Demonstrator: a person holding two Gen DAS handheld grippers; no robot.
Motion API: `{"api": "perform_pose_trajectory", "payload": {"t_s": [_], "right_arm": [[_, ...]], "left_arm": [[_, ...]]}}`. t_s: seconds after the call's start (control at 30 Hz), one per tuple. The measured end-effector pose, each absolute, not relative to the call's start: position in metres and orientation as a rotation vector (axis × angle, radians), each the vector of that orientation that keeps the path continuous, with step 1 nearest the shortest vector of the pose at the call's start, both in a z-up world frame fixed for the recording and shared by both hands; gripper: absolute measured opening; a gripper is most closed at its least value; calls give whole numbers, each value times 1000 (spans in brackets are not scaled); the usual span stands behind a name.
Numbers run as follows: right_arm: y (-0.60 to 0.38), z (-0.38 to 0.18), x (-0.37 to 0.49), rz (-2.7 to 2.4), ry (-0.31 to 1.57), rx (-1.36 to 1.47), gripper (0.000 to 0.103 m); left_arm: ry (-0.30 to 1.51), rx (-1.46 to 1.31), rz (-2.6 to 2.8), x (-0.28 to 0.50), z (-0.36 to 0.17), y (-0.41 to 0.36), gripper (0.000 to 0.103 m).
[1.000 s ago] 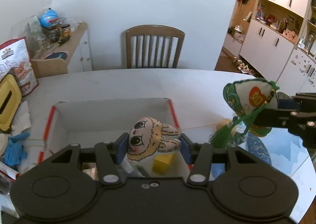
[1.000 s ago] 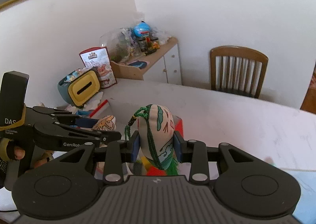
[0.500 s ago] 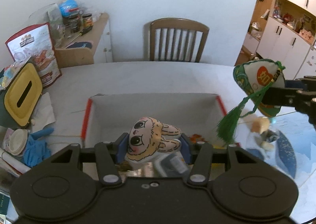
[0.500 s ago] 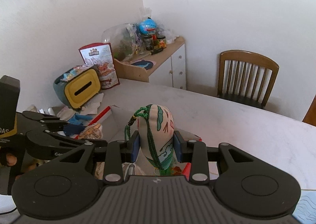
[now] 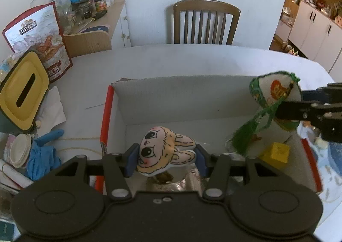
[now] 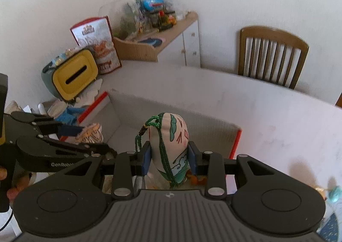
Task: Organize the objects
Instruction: 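Carry tasseled pouch and bunny plush up and over into the cardboard box, then open right tool to drop pouch while left tool releases bunny plush in box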
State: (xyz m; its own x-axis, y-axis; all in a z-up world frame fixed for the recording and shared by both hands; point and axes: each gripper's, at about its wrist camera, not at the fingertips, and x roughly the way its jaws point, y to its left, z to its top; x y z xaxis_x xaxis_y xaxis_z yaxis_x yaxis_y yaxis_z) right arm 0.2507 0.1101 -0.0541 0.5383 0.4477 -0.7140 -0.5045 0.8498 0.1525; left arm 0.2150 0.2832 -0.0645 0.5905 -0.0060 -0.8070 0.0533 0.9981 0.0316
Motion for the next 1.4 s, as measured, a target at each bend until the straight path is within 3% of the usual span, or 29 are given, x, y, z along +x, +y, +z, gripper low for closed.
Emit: {"api": "perform_pose_trajectory", "payload": {"t_s": [0.63, 1.4], "right_arm": [[144, -119, 270, 542, 978, -101, 35], [143, -128, 267, 524, 1035, -86, 42]], "left_arm": [[966, 175, -77, 226, -100, 278, 53], [1085, 230, -113, 239, -112, 272, 55]]}}
